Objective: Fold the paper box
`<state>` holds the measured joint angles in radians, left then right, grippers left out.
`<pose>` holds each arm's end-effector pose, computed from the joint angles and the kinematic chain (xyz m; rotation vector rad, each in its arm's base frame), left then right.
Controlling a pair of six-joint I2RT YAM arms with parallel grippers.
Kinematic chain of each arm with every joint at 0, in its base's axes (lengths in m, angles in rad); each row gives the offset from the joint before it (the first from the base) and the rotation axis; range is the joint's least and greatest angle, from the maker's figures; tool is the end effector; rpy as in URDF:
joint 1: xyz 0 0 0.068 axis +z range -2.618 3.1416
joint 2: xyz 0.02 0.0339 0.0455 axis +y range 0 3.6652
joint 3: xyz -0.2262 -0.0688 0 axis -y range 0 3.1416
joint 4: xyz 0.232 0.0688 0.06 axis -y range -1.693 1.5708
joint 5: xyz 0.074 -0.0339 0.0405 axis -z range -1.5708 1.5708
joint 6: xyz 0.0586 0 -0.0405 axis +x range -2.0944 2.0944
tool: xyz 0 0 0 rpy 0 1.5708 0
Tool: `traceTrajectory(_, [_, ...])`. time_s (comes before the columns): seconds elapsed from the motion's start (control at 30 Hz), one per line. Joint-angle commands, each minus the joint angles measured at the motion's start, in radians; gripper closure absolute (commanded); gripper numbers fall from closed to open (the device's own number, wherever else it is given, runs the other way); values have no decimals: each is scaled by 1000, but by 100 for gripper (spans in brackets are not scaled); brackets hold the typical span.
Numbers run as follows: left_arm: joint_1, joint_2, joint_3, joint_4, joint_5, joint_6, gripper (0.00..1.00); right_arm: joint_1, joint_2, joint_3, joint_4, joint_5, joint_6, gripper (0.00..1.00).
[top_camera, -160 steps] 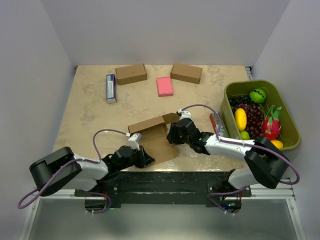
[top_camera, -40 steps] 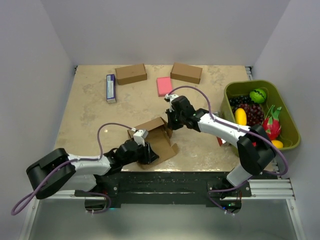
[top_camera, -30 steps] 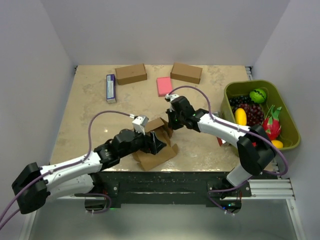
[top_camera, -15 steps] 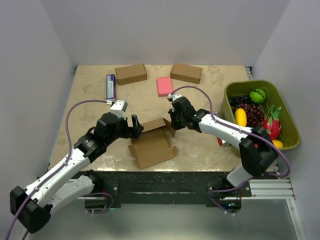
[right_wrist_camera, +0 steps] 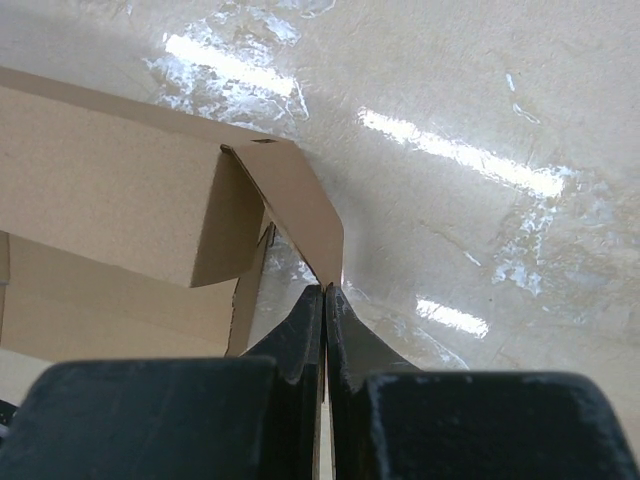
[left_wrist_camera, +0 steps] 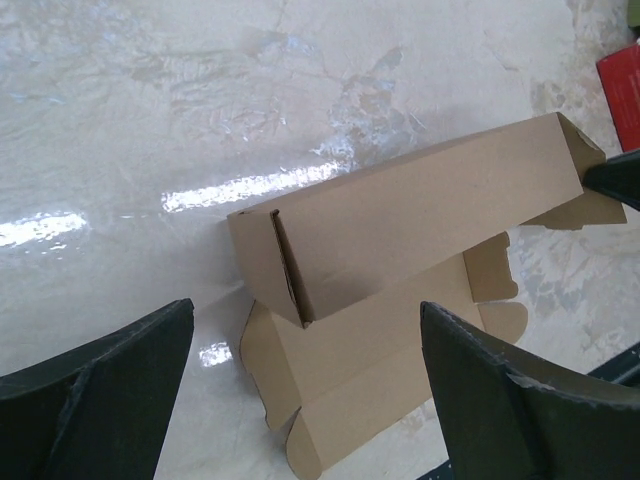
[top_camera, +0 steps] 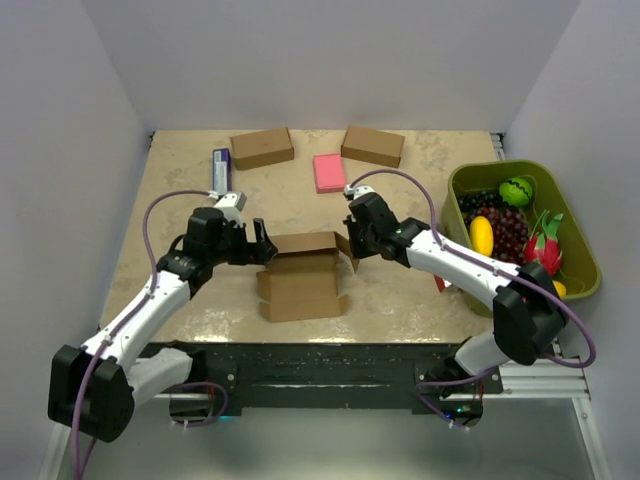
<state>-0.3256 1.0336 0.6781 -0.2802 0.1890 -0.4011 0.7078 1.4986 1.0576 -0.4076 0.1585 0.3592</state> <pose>0.2319 -0.0899 0.2052 0.0228 2.2617 -0.6056 0.2539 0.2051 0.1954 -0.3491 2.4021 0.3001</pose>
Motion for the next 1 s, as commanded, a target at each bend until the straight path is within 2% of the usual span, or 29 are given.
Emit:
traceTrajectory(0.0, [46,46,-5,151,168,1,5,4,-31,-13,-2,23,14,100])
traceTrajectory(0.1, [65,78,6,167,176,8,7,4,-28,-15,1,15,14,100])
traceTrajectory(0.2, [79,115,8,173,185,22,17,5,-20,-16,3,10,12,100])
traceTrajectory(0.77, [120,272,8,225,271,54,56,4,12,7,1,-11,12,100])
traceTrajectory(0.97, [120,290,1,237,297,50,64,5,29,44,-5,-117,30,100])
